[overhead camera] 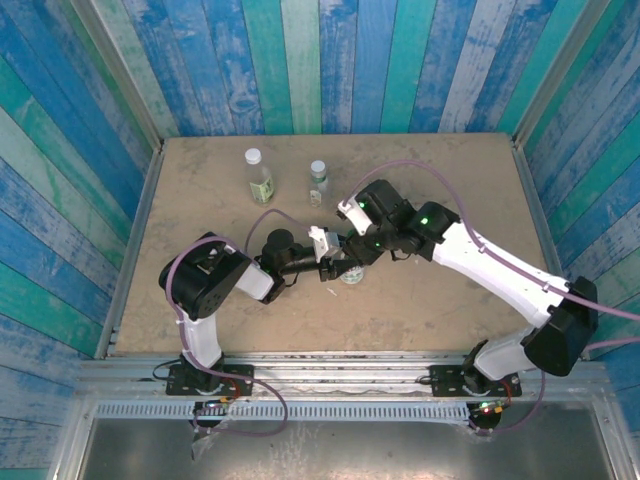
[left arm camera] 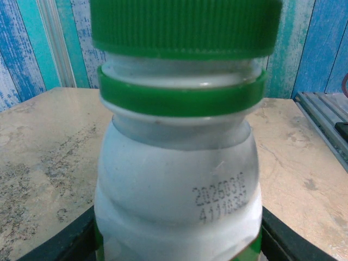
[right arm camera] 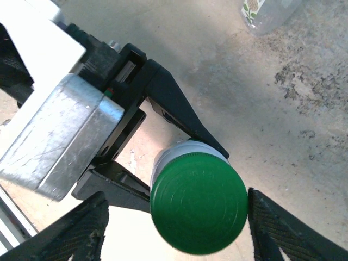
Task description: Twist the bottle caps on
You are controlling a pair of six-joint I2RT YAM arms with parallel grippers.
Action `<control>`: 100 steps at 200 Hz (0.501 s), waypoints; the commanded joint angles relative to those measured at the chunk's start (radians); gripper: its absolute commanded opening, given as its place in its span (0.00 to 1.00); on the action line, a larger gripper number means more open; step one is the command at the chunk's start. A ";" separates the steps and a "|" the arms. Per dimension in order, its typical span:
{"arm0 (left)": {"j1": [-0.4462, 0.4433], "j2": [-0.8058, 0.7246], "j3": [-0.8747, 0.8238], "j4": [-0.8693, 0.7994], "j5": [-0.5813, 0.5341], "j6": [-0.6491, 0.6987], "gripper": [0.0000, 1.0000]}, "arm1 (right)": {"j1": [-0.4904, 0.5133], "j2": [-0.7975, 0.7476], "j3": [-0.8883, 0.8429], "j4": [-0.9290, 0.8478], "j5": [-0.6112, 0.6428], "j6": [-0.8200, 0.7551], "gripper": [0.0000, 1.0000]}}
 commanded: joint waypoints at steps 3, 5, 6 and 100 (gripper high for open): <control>-0.008 -0.018 -0.006 -0.109 0.012 0.018 0.57 | -0.012 -0.060 0.013 0.009 -0.004 0.020 0.72; -0.008 -0.018 -0.006 -0.110 0.011 0.018 0.57 | -0.014 -0.064 0.012 0.014 -0.009 0.021 0.72; -0.007 -0.018 -0.006 -0.110 0.012 0.018 0.57 | -0.015 -0.066 0.010 0.015 -0.012 0.021 0.72; -0.007 -0.039 -0.018 -0.098 -0.001 0.021 0.58 | -0.142 -0.030 -0.071 0.112 -0.219 0.089 0.43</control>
